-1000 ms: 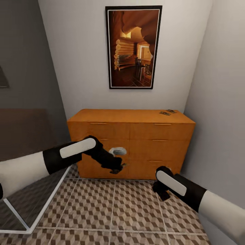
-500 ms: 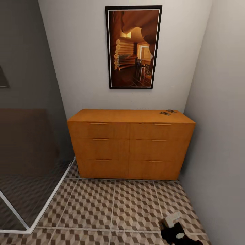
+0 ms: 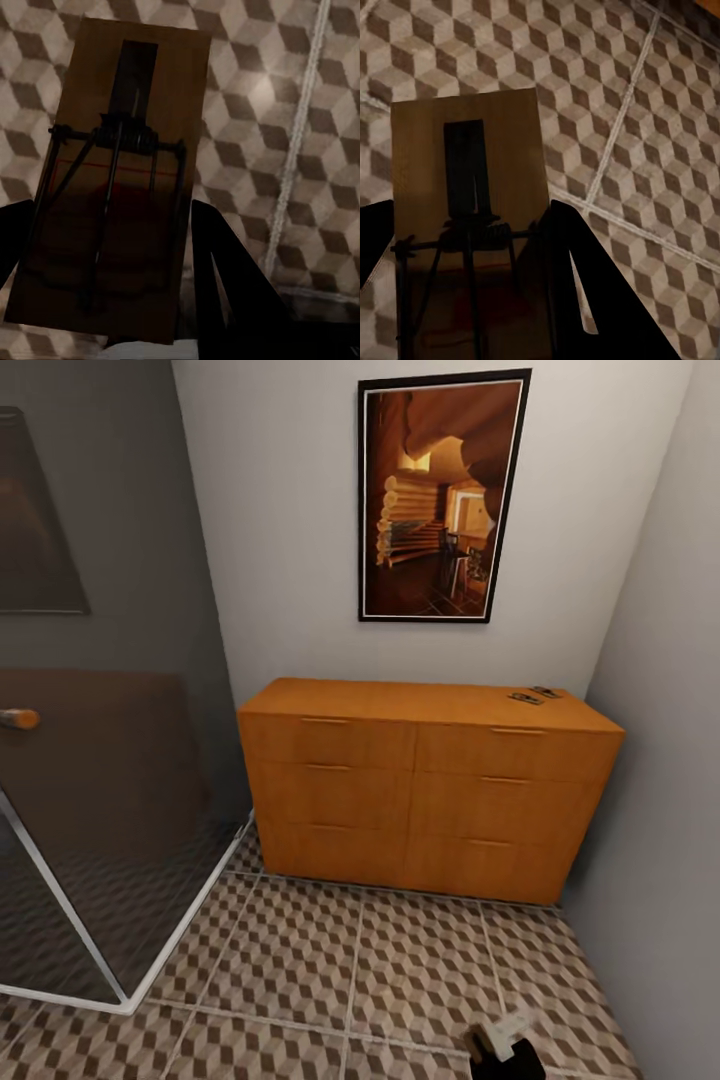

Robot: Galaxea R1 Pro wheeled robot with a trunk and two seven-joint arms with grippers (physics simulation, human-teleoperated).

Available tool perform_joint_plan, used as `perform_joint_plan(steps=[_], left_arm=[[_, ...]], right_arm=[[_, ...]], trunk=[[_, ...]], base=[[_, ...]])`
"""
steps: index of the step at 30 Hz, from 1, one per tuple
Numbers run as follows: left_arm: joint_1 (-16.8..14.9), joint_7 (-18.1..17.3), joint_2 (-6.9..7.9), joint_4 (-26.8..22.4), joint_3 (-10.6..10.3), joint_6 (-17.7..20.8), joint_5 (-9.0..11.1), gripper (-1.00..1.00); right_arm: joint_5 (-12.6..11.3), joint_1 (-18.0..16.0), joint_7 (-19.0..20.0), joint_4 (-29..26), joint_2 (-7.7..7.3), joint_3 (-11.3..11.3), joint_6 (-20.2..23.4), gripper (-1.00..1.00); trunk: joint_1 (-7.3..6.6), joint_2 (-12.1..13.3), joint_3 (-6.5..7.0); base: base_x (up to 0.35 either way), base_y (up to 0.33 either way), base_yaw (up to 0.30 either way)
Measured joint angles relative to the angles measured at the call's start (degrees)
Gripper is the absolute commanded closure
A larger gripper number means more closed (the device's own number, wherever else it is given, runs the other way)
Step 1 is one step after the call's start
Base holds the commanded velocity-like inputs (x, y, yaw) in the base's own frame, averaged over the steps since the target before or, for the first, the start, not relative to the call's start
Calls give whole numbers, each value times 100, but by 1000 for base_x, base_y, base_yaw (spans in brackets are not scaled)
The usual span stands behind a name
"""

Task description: Take the four mousetraps from the cabinet in the bathroom and place them on the bathroom floor. Make sure all four end up on the same floor surface, and ensure that at least two of them are either under or directly next to the same bathroom sink.

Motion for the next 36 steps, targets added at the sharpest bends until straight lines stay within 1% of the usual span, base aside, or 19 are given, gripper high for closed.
perform_joint_plan(steps=[3,7,10,23,30,36], left_arm=[[29,0,-1,-17,2,1,2,100],[60,1,-1,-19,4,-1,6,100],[69,0,-1,-22,3,-1,7,100],[72,5,10,18,4,-7,15,100],[73,8,16,27,4,-7,16,100],[74,8,15,27,4,-7,17,100]], right_arm=[[-7,6,0,5,0,0,0,100],[0,94,-1,7,-2,0,1,100],[5,123,-1,7,0,0,0,100],[-1,137,-1,9,-11,1,-1,100],[-7,174,-1,15,-4,1,-135,100],[-6,189,-1,15,-2,0,-148,100]], trunk=[[0,0,0],[0,0,0],[1,0,0],[3,0,0],[3,0,0],[1,0,0]], base=[[0,0,285],[-5,0,285],[-128,0,285],[-308,0,285],[-289,0,285],[-196,0,285]])
